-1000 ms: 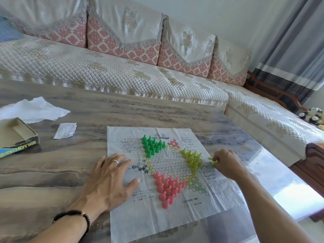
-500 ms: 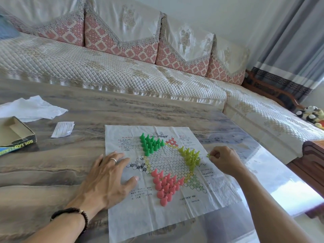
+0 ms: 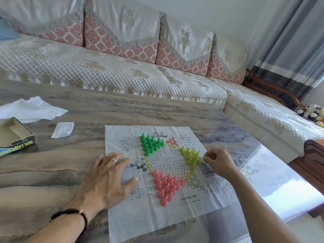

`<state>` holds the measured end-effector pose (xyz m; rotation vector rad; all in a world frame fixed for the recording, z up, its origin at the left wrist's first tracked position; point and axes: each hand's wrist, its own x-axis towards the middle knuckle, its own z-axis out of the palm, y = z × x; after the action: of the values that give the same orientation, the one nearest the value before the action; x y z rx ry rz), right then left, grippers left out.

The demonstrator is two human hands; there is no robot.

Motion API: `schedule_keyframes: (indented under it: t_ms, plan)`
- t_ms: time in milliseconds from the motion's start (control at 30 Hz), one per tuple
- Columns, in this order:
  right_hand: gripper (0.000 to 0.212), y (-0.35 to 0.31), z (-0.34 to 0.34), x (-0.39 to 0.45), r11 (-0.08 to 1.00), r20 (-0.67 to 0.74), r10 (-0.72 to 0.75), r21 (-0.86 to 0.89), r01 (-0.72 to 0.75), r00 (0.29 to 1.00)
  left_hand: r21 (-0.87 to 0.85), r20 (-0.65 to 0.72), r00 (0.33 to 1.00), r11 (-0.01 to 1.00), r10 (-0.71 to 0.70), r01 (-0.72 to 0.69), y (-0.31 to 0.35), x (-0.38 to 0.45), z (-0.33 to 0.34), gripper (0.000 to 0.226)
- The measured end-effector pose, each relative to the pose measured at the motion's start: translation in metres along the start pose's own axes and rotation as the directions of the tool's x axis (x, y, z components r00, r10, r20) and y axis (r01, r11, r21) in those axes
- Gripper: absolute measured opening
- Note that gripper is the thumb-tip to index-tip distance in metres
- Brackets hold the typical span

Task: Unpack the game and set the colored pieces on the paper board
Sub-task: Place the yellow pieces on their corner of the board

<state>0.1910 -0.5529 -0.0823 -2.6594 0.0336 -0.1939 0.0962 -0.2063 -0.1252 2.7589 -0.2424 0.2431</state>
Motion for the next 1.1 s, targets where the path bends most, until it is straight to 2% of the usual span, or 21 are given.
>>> schedule_keyframes:
  t_ms: [467,533,600,700,900,1000,1100]
  plan:
    - [0.003,0.004,0.006,0.005,1.0,0.033,-0.03,0.0,0.03,0.999,0.002,0.008,1.0,1.0,-0.008,0.008,0.002,0.0,-0.001,0.088]
    - [0.009,0.007,0.002,0.006,1.0,0.005,-0.014,0.006,0.014,1.0,-0.001,0.003,1.0,1.0,-0.008,0.008,0.002,0.0,-0.001,0.088]
    - [0.015,0.011,-0.005,0.007,1.0,-0.083,0.01,-0.005,-0.011,0.997,0.001,0.011,1.0,1.0,-0.009,0.009,0.002,0.0,-0.001,0.09]
    - [0.025,0.019,-0.017,0.01,0.989,-0.162,0.014,-0.145,-0.037,0.987,0.032,0.024,1.0,0.999,-0.011,0.01,0.002,0.0,-0.002,0.092]
    - [0.043,0.022,-0.012,0.02,0.922,-0.024,-0.083,-0.382,0.068,0.996,0.03,0.027,1.0,0.999,-0.013,0.012,0.002,0.0,-0.002,0.091]
    - [0.039,0.018,-0.007,0.022,0.884,0.028,-0.072,-0.461,0.077,0.997,0.014,0.021,1.0,1.0,-0.011,0.011,0.001,0.0,-0.001,0.088]
    - [0.03,0.015,-0.002,0.021,0.87,0.004,-0.037,-0.492,0.034,0.999,0.007,0.018,1.0,1.0,-0.009,0.009,0.001,0.0,-0.001,0.087]
